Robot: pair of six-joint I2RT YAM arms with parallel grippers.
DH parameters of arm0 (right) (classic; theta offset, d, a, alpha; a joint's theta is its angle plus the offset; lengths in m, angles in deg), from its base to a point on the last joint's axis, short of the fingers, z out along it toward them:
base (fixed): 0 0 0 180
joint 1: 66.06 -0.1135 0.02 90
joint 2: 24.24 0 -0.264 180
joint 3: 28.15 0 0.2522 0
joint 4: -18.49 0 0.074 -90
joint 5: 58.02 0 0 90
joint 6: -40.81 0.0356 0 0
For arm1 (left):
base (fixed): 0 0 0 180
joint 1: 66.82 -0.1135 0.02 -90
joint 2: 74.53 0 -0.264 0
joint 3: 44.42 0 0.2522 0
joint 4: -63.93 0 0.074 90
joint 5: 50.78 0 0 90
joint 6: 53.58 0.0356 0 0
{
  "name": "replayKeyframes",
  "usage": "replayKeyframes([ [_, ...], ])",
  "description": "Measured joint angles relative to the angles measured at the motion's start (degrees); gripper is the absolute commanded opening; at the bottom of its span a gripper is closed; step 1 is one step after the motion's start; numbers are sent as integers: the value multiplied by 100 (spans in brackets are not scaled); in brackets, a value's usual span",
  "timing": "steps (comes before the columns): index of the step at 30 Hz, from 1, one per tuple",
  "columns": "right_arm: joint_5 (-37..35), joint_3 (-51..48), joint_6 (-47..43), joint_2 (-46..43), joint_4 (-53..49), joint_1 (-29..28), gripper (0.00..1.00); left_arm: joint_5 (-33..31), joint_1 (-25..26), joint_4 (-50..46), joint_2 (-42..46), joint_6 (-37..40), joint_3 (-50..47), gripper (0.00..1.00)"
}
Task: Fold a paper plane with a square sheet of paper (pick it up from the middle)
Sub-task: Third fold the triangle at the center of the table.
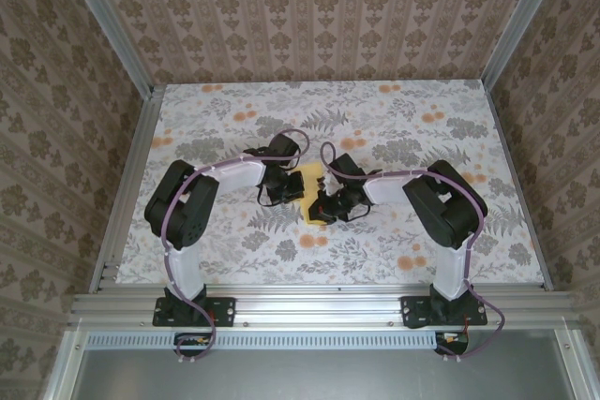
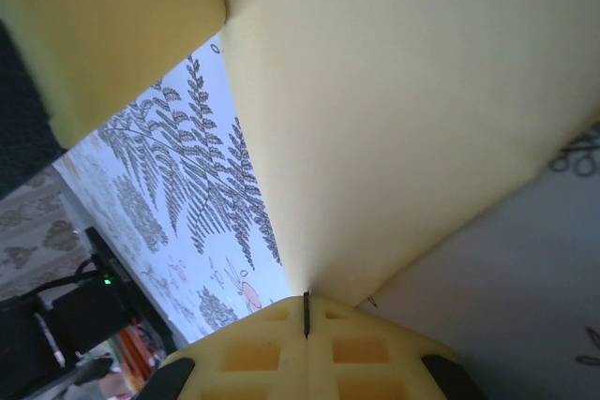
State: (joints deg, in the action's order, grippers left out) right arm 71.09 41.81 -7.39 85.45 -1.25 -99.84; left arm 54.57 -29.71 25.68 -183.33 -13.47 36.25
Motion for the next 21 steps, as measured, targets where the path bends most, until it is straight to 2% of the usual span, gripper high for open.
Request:
replayKeyframes([
  [7,-660,243,-293,-81,-494,-240,8,0,0,0,0,-11,0,0],
  [12,-1082,345,-376,-160,-706,-404,6,0,0,-2,0,-11,2,0],
  [16,-905,151,-197,-372,-476,-308,7,-2,0,-13,0,-11,7,0],
  [21,-619,-83,195,-1029,98,240,8,-11,0,-22,0,-11,13,0],
])
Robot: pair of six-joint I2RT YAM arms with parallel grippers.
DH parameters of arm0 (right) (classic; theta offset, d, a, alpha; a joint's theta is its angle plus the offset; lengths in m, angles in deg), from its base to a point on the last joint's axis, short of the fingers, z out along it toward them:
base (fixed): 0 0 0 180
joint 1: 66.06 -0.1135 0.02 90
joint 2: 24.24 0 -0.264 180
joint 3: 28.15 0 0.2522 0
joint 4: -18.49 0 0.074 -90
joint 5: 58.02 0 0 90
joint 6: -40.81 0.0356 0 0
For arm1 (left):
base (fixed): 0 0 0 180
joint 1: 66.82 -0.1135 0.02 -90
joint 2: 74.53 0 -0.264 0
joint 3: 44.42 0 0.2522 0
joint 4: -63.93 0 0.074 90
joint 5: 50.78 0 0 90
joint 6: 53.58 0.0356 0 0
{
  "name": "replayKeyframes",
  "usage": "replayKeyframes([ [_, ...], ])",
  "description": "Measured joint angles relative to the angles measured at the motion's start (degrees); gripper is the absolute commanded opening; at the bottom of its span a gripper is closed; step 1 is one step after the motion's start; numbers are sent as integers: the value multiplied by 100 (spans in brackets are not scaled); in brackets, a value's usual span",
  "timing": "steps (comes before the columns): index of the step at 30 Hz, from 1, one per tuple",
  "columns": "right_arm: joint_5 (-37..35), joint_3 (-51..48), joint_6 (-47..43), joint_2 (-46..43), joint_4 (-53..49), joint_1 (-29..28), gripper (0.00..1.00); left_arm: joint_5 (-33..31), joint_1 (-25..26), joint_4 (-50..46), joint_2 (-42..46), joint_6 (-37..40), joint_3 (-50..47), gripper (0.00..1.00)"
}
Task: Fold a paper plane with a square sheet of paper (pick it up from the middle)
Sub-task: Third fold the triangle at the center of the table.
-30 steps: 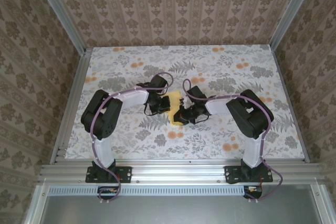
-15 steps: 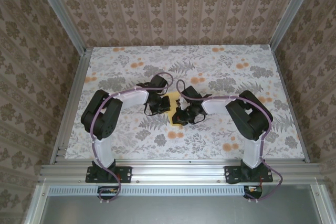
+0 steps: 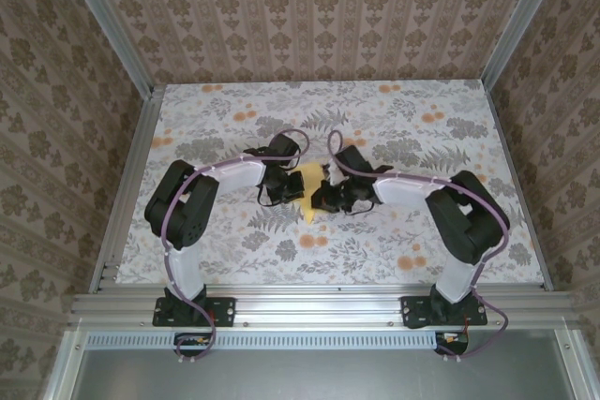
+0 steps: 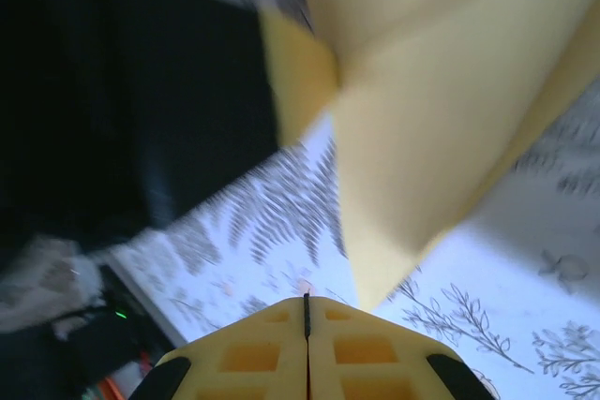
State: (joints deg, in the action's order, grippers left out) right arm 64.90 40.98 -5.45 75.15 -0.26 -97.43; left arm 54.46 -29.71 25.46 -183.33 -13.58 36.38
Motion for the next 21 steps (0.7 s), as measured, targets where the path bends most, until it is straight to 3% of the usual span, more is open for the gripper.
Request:
replayKeyframes([
  [5,31,177,13,-35,166,369,7,-4,2,-17,-2,2,11,0],
  [21,42,815,-37,1167,-20,393,4,-11,7,-22,-2,4,13,0],
])
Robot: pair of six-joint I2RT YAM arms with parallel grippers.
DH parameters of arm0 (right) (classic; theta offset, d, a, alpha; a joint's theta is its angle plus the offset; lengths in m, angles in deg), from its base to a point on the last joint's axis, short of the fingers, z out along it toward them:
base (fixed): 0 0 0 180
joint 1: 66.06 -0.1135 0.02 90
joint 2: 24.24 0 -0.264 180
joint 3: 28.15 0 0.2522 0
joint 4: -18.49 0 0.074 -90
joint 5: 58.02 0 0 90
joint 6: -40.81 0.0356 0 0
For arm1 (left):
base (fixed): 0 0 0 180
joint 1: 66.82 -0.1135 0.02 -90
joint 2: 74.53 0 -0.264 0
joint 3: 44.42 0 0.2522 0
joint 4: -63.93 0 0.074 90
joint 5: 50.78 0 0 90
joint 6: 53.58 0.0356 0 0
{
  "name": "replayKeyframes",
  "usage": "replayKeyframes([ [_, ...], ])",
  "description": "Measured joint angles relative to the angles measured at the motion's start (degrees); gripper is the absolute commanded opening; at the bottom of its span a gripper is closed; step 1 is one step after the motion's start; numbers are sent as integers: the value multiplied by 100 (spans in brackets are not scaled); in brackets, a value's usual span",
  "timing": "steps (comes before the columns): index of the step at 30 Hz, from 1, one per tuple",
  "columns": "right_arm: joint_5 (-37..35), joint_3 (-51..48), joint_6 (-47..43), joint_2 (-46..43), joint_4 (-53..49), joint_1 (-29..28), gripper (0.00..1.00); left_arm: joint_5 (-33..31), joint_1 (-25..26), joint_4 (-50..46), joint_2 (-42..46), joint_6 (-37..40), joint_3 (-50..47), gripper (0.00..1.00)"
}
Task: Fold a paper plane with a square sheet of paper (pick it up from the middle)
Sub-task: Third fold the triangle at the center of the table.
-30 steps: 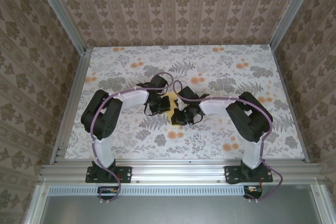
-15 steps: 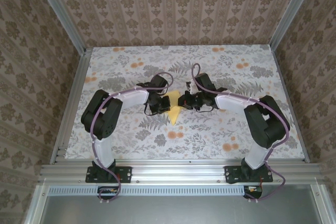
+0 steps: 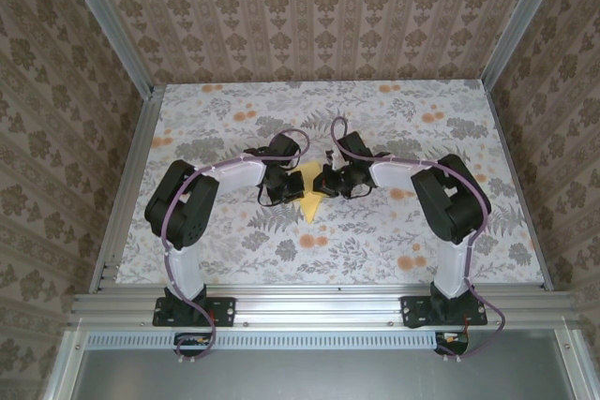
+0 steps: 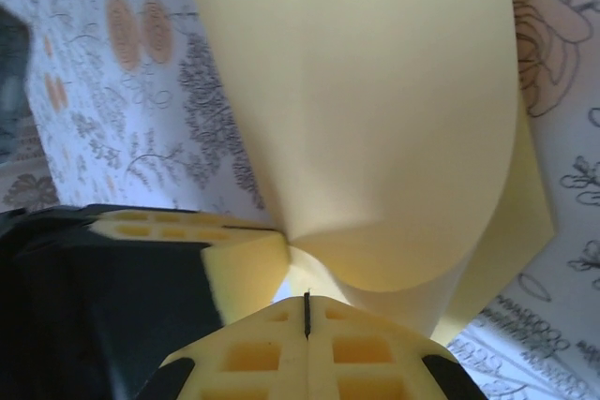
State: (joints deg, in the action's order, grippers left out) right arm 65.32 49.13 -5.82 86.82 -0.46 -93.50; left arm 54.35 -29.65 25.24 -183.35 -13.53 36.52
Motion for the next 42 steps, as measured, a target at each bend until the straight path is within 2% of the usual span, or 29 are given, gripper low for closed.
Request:
replayKeyframes([
  [21,-166,98,146,345,17,157,4,-17,4,-42,37,94,22,0],
  [26,-199,98,337,345,9,151,4,138,42,138,457,103,-249,10],
  [31,-273,101,546,341,4,92,4,428,177,782,1099,13,-640,14],
  [42,-380,151,822,332,-57,48,5,595,485,1084,765,-116,-957,7],
])
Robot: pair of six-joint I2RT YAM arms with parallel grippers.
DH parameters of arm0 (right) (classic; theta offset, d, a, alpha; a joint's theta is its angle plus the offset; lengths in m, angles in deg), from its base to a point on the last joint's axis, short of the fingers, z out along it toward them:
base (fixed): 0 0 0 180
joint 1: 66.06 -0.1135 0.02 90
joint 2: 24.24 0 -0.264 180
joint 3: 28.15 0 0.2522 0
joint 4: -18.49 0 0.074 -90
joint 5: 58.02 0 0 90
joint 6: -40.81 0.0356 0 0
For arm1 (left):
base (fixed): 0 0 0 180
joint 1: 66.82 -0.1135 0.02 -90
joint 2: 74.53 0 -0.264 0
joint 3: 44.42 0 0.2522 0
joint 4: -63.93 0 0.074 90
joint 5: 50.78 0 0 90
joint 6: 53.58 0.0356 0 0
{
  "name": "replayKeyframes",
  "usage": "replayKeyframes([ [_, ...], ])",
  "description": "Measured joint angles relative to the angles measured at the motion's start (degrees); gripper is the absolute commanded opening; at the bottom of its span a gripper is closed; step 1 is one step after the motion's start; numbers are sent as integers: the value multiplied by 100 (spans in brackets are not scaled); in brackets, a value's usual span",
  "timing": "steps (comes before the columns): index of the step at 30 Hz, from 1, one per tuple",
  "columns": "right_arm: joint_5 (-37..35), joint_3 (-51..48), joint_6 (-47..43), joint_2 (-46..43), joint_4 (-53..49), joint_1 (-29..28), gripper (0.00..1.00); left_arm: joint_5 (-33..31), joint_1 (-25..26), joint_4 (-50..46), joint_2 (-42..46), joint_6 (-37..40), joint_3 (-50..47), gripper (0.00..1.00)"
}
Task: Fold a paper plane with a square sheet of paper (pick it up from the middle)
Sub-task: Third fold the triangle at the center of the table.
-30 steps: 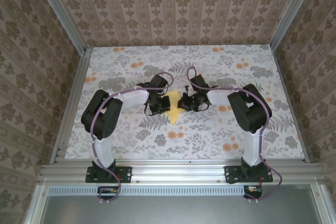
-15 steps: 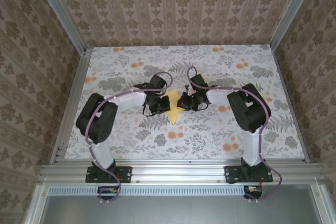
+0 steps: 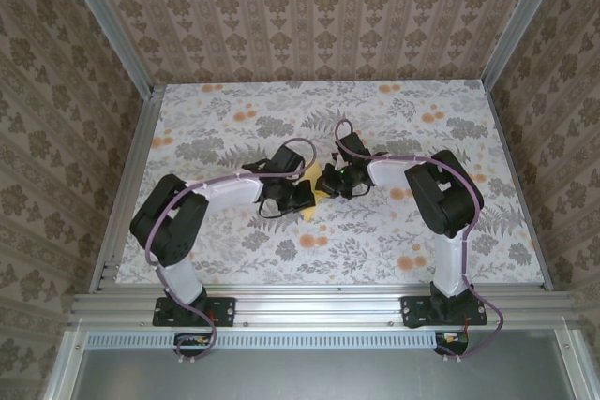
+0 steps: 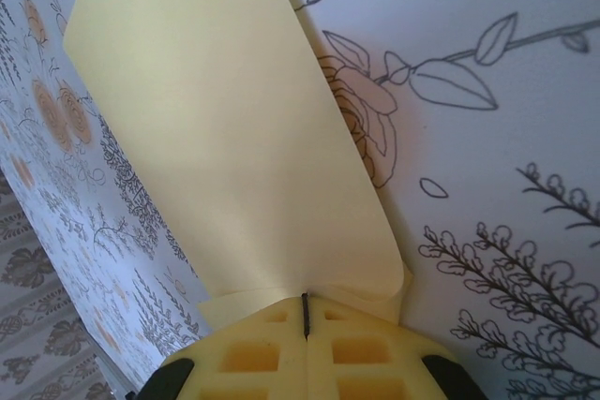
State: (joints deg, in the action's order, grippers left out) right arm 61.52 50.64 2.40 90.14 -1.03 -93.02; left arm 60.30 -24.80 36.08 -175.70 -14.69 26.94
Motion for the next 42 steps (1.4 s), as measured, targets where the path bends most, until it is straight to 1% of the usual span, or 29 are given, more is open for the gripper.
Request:
replayKeyframes([
  [4,-66,57,15,0,-90,-9,5,0,-4,-26,-208,-37,-96,5],
  [8,-85,90,39,0,-138,-20,6,-9,-9,-17,-212,-37,-96,0],
  [11,-83,92,37,-7,-140,-20,6,-28,-4,-20,-212,-44,-96,0],
  [15,-160,66,-190,-177,-332,-55,6,-31,-4,11,-212,-118,-125,0],
  [21,-197,-225,-428,-752,-472,-306,0,-24,-11,168,-181,-229,-236,0],
  [23,-195,-330,-428,-807,-461,-413,0,-24,-11,227,-162,-271,-278,0],
  [26,-186,-535,-367,-802,-426,-527,0,-7,-13,363,-127,-323,-369,0],
  [31,-153,-625,-295,-717,-330,-533,0,107,-61,699,-66,-420,-592,0],
  [36,52,-625,-223,-603,-195,-514,0,216,-98,949,-44,-483,-730,0],
  [42,299,-625,-144,-472,-74,-431,0,254,-120,1025,-31,-485,-789,0],
])
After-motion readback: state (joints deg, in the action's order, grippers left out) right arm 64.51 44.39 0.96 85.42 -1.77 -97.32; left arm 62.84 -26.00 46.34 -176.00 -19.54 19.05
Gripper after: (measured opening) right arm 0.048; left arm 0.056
